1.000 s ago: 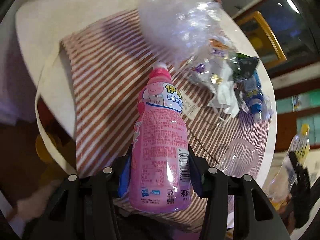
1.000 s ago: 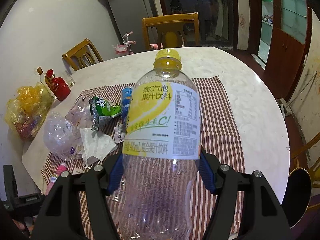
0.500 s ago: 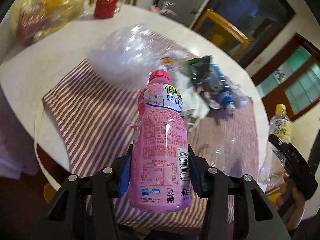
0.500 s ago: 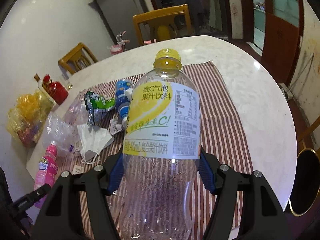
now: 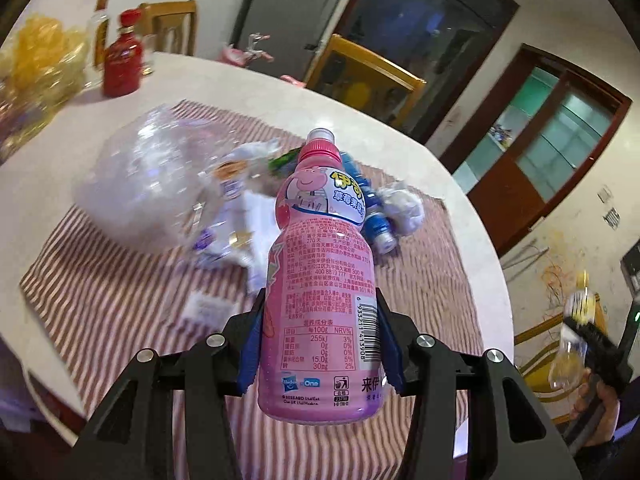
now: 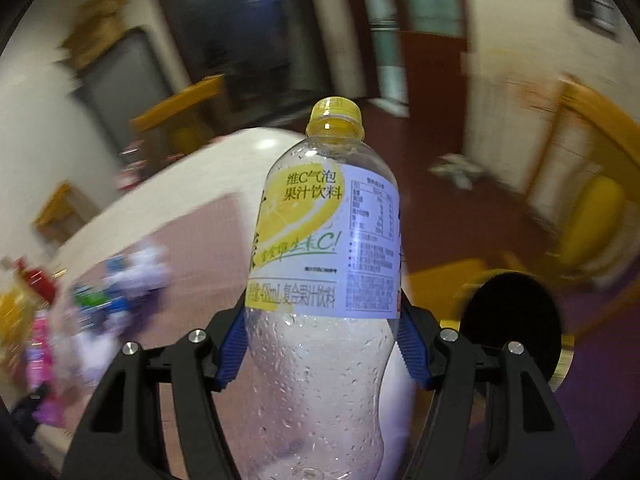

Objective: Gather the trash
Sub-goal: 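Carry the clear bottle to the black bin and release it with the right tool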

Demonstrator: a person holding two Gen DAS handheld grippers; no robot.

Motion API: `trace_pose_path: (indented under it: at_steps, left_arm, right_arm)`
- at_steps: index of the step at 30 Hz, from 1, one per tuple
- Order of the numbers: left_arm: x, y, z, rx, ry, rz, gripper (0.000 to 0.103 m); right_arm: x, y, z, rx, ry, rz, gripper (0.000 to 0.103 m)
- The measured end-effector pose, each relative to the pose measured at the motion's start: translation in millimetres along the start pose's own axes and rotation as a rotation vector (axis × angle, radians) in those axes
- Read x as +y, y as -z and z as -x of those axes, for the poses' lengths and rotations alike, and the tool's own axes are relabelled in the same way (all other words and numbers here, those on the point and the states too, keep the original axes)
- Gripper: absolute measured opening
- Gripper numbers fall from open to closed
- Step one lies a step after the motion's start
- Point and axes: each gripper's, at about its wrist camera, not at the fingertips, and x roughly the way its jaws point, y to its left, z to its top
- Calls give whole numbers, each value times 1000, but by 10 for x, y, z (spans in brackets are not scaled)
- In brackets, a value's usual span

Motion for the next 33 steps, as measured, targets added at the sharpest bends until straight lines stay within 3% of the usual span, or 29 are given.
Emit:
trace_pose_path:
  at_steps: [4,9,13,14,15,18,24,29,33]
  left_arm:
    - [-243,-112,-94,-33,22,-39,48]
    - [-579,-206,-164,-56,50,-93,48]
    - [-845,-209,-211,-56,72,-135,48]
    - [-912,-196,-214,-55,76,-146,48]
    - [-975,-191,-226,-54,79,-157,48]
    - [-1176,-152,-260,-44,98,-195,48]
    - [-1716,17,-332,-10,167,-290,48]
    - [-2499,392,-530,69,308,-443,48]
    - [-3206,874,-789,171,438,-535,48]
  right_arm:
    - [-827,77,-225,52,169,-100,64]
    - [-1619,349,-756,190,295,-209,64]
    - [-1937,569,-1135,286,312,-273,66]
    - [-1972,612,-1207,307,318,-274,71]
    - [-2018,656,-1299,323,317,-278,83]
    - [-2123,718,-1465,366,318,-290,87]
    - [-2183,725,-1082,270,277,-354,87]
    - [-2247,697,-541,144,244,-417,87]
    - [-2403,726,-208,66,226,-480,88]
